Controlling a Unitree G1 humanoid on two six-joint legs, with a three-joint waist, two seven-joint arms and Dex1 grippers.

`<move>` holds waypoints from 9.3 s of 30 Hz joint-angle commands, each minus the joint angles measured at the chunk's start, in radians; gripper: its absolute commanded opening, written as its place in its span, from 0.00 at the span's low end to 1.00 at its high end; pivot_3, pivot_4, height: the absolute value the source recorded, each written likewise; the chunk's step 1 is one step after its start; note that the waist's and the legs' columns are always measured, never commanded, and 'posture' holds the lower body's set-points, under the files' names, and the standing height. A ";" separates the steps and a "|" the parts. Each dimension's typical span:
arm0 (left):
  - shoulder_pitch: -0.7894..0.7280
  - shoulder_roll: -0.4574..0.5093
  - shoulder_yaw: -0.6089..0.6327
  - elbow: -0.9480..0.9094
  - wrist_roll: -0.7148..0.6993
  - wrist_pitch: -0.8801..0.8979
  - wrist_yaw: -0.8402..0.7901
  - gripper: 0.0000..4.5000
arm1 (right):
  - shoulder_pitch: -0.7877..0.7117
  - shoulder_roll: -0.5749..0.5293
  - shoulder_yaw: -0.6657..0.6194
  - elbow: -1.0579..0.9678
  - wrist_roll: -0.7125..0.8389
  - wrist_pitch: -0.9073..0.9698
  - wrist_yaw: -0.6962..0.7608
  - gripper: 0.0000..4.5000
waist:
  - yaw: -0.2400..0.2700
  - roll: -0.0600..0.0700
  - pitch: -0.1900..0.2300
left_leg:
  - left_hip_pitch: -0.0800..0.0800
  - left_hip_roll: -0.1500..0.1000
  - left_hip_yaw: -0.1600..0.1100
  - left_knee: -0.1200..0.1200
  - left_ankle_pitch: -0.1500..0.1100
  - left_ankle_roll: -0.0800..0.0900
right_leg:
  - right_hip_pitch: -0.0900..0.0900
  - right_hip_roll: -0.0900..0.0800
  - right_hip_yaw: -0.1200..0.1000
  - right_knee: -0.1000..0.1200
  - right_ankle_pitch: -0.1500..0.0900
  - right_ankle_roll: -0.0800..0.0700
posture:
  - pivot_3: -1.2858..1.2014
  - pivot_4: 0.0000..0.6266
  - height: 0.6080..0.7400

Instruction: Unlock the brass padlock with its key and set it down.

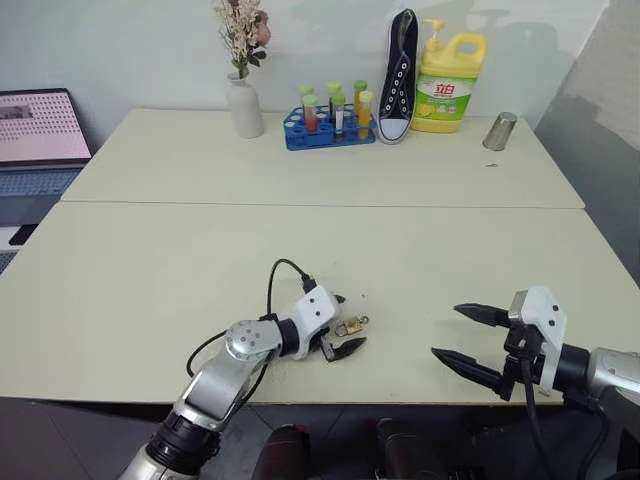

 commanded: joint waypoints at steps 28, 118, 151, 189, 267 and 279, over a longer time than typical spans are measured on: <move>-0.181 0.022 0.178 0.162 -0.004 -0.558 -0.030 0.22 | -0.221 0.027 0.089 0.058 0.009 -0.018 -0.042 1.00 | 0.002 -0.001 0.000 | 0.000 0.000 0.000 0.000 0.000 0.000 | 0.000 0.000 0.000 0.000 0.000 0.000 | 0.52 0.24 1.00; -0.252 0.250 0.076 0.398 0.526 -1.590 0.271 0.22 | -0.981 0.438 0.104 0.783 0.546 0.907 -0.303 0.00 | -0.004 0.000 0.000 | -0.002 0.001 0.000 -0.001 0.000 0.000 | -0.002 -0.006 -0.002 0.001 0.004 -0.005 | 0.52 0.24 1.00; -0.252 0.249 0.082 0.406 0.514 -1.532 0.308 0.22 | -0.704 0.166 0.340 0.311 0.193 0.340 -0.028 1.00 | -0.004 0.000 0.000 | -0.002 0.001 0.000 -0.001 0.000 0.000 | -0.002 -0.005 -0.003 0.000 0.001 0.000 | 0.52 0.24 1.00; -0.232 0.236 0.073 0.405 0.530 -1.528 0.343 0.22 | -0.750 0.330 0.391 0.387 0.181 0.332 -0.016 0.03 | -0.004 0.000 0.000 | -0.002 0.001 0.000 -0.001 0.000 0.000 | -0.002 -0.005 -0.002 0.000 0.003 -0.004 | 0.52 0.24 1.00; -0.070 0.125 0.256 -0.156 -0.586 0.059 -0.219 0.00 | -0.715 0.205 0.383 0.329 0.053 0.178 0.111 0.03 | -0.004 0.000 0.001 | -0.002 0.001 -0.001 -0.001 0.000 0.000 | -0.002 0.000 -0.001 0.000 0.000 0.000 | 0.52 0.24 1.00; -0.104 0.104 0.323 -0.177 -0.686 0.170 -0.163 0.00 | -0.712 0.204 0.392 0.330 0.042 0.176 0.122 0.03 | -0.004 0.000 0.001 | -0.002 0.001 -0.001 -0.001 0.000 0.000 | -0.002 0.000 -0.001 0.000 0.000 0.000 | 0.52 0.24 1.00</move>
